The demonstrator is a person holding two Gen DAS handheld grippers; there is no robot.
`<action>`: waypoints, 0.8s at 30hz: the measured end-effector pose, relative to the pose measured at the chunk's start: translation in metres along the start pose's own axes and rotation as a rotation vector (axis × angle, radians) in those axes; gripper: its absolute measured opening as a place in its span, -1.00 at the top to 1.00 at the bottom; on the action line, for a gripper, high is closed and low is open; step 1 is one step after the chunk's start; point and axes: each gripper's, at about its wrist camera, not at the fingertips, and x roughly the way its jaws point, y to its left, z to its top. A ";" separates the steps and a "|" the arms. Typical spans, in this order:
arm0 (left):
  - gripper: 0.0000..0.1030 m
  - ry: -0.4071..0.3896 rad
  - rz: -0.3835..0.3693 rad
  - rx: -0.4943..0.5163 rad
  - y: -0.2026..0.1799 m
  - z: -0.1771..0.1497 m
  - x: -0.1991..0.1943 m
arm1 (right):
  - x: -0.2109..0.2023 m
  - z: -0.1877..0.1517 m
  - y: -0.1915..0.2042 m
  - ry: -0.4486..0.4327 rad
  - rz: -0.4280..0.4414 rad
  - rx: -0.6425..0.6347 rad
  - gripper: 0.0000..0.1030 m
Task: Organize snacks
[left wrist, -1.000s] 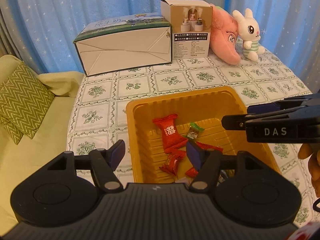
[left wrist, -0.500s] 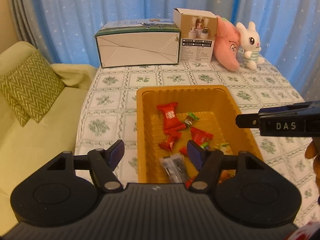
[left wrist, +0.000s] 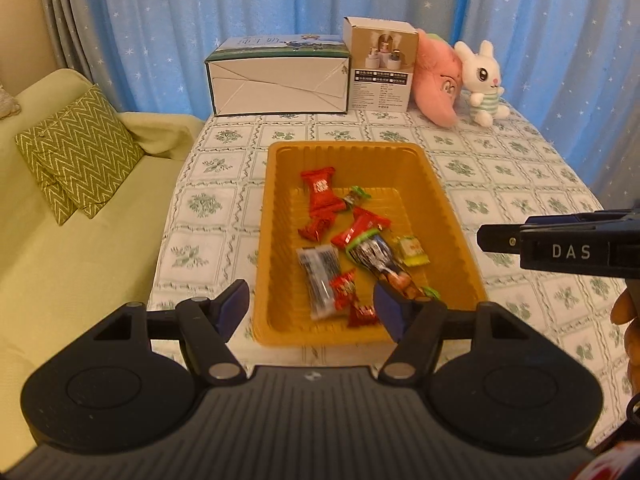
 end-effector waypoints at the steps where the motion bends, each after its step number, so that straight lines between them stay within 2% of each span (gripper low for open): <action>1: -0.26 -0.003 0.006 0.001 -0.003 -0.003 -0.005 | -0.006 -0.004 0.000 -0.002 -0.001 0.000 -0.13; 14: -0.27 -0.026 0.045 -0.034 -0.037 -0.047 -0.058 | -0.070 -0.059 -0.003 -0.034 -0.027 -0.011 -0.13; 24: -0.27 -0.054 0.050 -0.037 -0.049 -0.068 -0.086 | -0.107 -0.086 -0.010 -0.058 -0.049 -0.014 -0.13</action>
